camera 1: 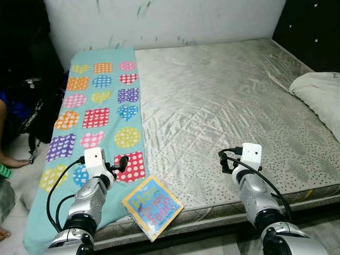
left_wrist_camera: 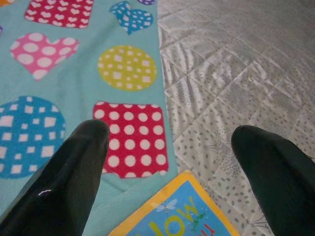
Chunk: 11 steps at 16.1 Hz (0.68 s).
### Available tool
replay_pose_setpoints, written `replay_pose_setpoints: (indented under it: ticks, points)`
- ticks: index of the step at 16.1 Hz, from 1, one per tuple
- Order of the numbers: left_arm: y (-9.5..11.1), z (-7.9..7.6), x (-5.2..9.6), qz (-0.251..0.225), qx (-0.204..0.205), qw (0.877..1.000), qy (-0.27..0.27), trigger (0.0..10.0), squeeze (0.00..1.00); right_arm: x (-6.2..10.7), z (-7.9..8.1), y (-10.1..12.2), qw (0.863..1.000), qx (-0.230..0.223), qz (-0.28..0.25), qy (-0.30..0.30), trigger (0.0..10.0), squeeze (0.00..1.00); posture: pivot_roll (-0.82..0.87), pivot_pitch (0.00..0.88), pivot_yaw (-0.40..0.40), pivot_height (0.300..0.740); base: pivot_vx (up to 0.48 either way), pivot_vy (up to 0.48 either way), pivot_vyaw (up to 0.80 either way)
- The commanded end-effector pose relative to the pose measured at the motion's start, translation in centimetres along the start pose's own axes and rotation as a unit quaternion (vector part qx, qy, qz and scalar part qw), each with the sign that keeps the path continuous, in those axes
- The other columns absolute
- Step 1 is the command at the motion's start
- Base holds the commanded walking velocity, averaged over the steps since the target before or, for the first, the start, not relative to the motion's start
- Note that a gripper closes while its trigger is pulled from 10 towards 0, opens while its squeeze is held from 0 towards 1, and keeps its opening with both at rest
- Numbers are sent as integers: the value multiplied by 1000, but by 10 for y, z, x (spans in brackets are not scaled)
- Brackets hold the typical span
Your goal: Clean up the room
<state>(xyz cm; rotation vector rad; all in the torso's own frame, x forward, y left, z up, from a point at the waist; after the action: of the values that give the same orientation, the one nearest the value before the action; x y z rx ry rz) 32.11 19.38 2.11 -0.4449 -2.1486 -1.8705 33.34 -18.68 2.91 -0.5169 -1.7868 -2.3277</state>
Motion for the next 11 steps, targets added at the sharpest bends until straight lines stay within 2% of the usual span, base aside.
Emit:
replay_pose_setpoints:
  ticks: [1,11]
  points:
    - [1,4,0,4,0,1000,9,10000,0,-2,4,3,1000,-4,1,1,10000,0,-131,0,21,740,0,0,0]
    - [2,2,-3,12,-10,1000,9,10000,0,-4,7,6,1000,6,4,9,10000,0,-130,0,20,740,0,0,0]
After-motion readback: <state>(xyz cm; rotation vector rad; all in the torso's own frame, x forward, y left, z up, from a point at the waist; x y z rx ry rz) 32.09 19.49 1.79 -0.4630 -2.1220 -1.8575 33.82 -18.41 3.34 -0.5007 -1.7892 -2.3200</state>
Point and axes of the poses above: a point about 5 cm out from each wrist's last joint towards the gripper, its own x axis pointing back from the gripper into the wrist, its own y axis along the axis of the wrist's last joint, z = x × y, the point moved 1 cm from there along -x, pointing out of the wrist towards the gripper, and after that the axes turned 9 degrees about -x, right-handed, at the moved point
